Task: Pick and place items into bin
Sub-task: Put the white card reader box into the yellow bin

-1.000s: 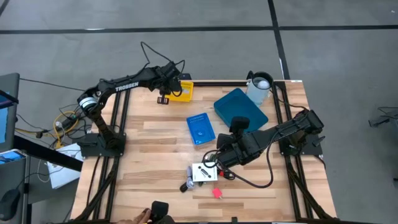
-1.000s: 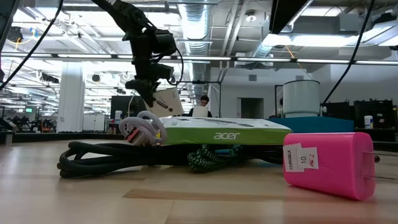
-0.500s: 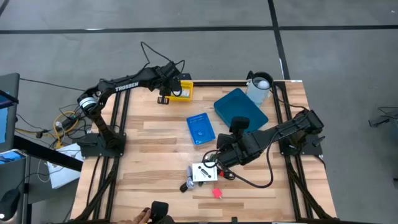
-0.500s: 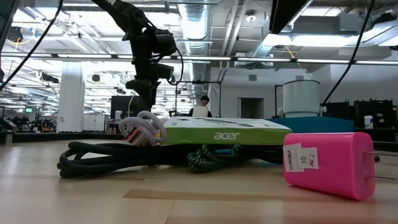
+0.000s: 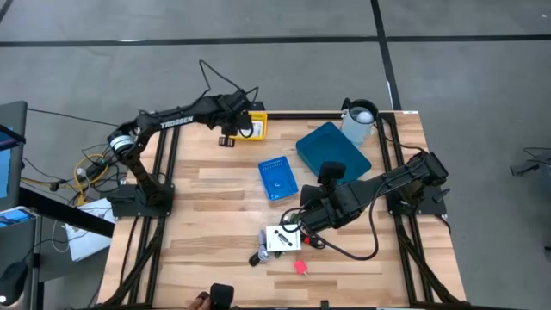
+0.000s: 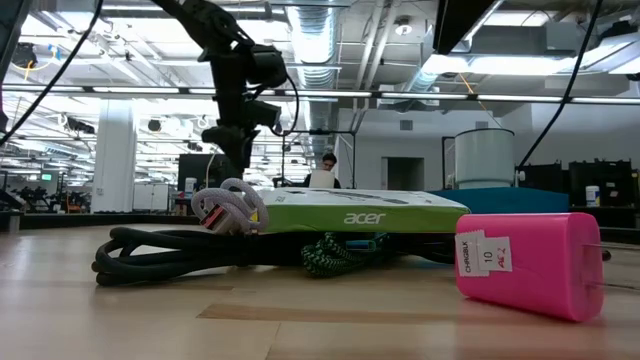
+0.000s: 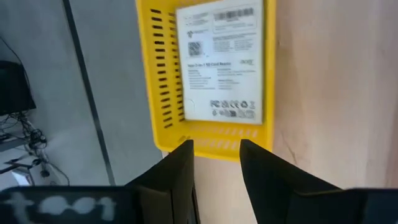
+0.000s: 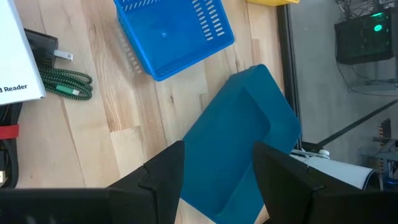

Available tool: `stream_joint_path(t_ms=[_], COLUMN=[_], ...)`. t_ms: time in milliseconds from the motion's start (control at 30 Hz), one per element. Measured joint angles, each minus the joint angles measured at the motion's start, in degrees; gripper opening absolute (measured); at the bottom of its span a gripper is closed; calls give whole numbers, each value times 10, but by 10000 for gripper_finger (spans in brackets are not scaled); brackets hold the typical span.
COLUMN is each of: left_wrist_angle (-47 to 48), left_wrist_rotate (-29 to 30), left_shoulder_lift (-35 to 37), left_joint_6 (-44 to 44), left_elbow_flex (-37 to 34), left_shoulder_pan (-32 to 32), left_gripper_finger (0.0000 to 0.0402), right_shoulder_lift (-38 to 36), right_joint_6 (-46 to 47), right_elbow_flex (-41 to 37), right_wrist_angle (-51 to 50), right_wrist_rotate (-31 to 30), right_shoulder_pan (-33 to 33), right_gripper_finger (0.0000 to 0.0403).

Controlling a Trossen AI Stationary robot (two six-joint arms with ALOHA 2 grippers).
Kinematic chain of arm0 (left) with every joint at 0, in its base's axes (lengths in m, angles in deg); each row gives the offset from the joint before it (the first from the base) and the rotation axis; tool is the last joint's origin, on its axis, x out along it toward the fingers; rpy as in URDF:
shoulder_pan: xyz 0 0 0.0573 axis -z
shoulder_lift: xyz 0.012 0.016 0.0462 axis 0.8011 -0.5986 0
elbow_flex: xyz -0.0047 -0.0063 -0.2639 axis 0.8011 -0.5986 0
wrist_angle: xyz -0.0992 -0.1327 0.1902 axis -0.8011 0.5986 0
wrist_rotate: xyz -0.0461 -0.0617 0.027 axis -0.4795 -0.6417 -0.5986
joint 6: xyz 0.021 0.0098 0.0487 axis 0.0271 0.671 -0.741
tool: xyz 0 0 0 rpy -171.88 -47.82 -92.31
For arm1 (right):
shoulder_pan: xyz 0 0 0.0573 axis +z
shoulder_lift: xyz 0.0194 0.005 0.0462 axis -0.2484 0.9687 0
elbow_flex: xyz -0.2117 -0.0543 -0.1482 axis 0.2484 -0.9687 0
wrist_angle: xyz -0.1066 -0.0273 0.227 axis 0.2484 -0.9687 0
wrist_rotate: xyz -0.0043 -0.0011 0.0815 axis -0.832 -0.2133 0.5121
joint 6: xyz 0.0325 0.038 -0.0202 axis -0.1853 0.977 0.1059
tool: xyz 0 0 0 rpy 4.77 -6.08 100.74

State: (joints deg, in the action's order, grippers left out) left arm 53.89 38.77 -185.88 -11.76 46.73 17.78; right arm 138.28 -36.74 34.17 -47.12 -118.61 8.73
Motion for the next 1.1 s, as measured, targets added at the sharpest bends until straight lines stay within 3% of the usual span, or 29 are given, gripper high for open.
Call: stream_joint_path(t_ms=[267, 567, 867, 1100], left_wrist_angle=[54, 79, 84, 60], left_wrist_rotate=[54, 20, -112, -122], left_shoulder_lift=[11, 116, 281, 372], left_joint_6=[47, 126, 306, 402], left_elbow_flex=[6, 6, 7, -26], left_shoulder_pan=[47, 99, 130, 197], left_gripper_finger=[121, 121, 121, 121], right_shoulder_lift=[0, 1, 1, 2], right_joint_6=[0, 32, 175, 222], right_elbow_flex=[0, -2, -73, -181], right_wrist_angle=[0, 18, 106, 258], right_wrist_rotate=[47, 52, -85, -184], right_shoulder_pan=[4, 60, 164, 240], right_gripper_finger=[184, 185, 188, 189])
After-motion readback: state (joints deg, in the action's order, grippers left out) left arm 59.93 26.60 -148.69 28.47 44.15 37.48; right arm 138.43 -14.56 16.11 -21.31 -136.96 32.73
